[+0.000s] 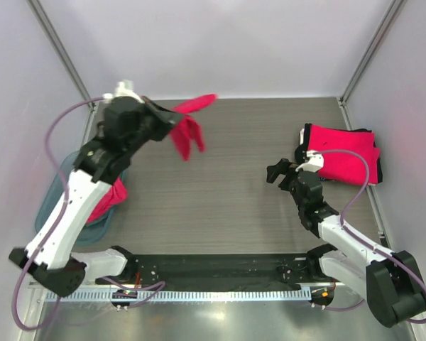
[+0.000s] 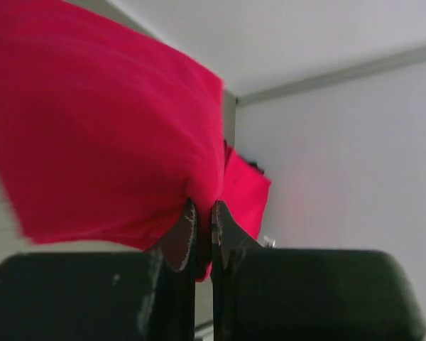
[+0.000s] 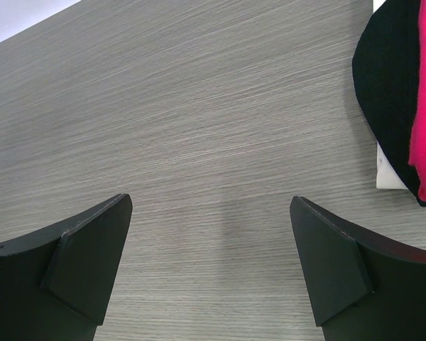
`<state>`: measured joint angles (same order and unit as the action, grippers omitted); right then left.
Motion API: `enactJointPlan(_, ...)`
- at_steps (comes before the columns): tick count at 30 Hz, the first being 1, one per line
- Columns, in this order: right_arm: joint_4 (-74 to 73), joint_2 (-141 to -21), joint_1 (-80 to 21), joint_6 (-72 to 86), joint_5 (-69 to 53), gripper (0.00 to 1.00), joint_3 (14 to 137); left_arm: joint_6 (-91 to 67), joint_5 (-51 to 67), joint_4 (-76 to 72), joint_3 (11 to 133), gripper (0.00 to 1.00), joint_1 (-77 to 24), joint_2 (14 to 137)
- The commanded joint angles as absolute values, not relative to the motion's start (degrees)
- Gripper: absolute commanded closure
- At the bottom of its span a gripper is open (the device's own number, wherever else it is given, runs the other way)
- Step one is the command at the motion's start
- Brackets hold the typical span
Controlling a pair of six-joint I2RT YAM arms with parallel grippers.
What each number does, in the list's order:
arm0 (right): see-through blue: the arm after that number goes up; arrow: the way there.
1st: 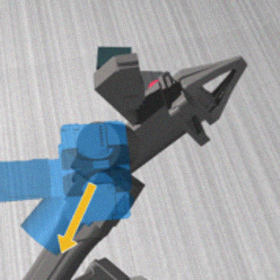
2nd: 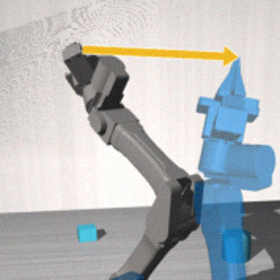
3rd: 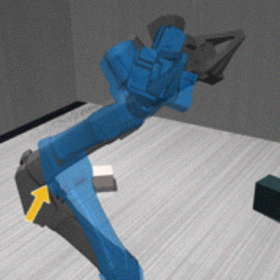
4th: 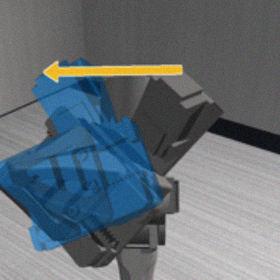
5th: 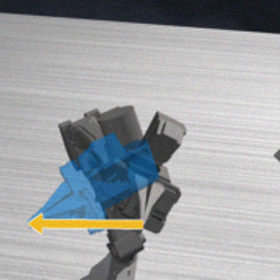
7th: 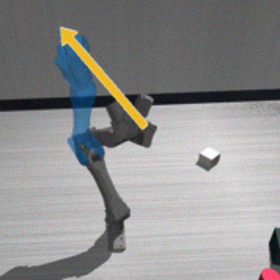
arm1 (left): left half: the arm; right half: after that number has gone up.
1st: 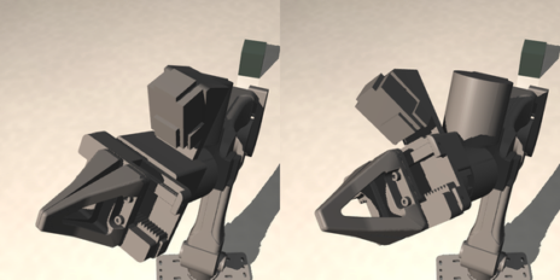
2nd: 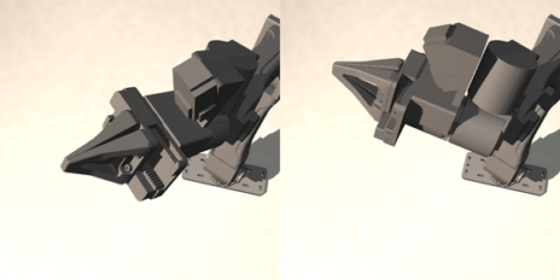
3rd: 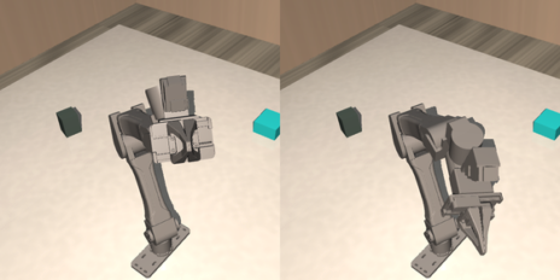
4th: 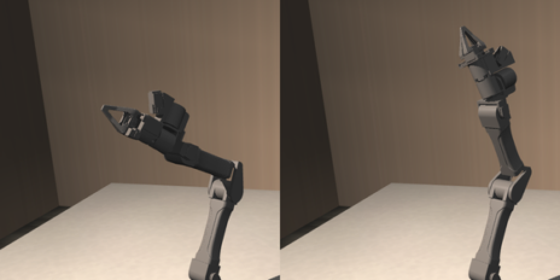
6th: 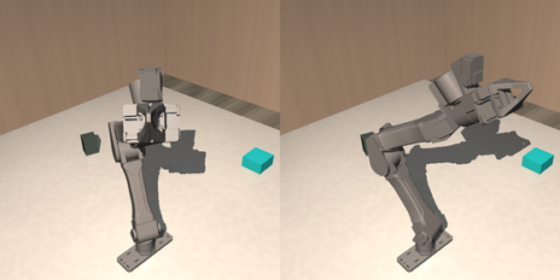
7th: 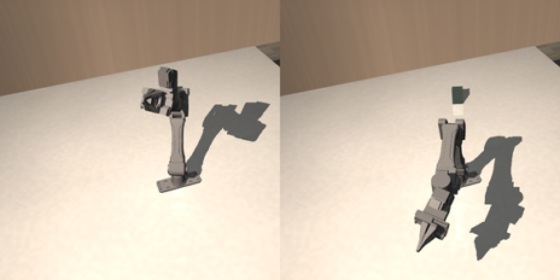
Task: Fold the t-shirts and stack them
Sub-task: Move the tshirt to the center of the board, then flatten the tshirt out
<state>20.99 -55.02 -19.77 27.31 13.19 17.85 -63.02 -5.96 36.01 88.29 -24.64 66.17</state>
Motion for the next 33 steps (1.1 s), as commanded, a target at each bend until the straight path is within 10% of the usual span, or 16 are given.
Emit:
enactJointPlan(1,22.94,-55.11,-19.95,26.46,14.15,0.0,20.39,-63.02,-10.29,27.16,93.32,1.0,-33.9,69.15)
enactJointPlan(5,22.67,-54.41,-19.95,26.02,14.41,0.0,20.3,-62.67,-5.81,26.9,97.47,0.98,-35.86,75.75)
enactJointPlan(8,22.67,-53.35,-19.95,25.66,14.59,0.0,19.87,-60.82,-10.53,26.98,93.19,0.79,-35.86,75.15)
enactJointPlan(10,22.5,-53.17,-19.95,25.58,14.85,0.0,19.78,-63.87,-19.37,27.94,83.89,0.01,-35.69,71.92)
enactJointPlan(21,24.26,-61.87,-20.83,28.47,7.65,0.07,23.99,-47.66,-23.93,5.92,46.6,0.0,-34.89,61.17)
enactJointPlan(28,21.09,-65.47,-21.18,28.13,3.08,0.32,27.16,-37.8,-9.95,-1.66,47.28,0.07,-34.98,70.12)
enactJointPlan(33,18.2,-71.52,-21.18,29.17,1.67,0.24,30.22,-33.58,-1.68,-4.92,48.43,0.13,-35.33,78.39)
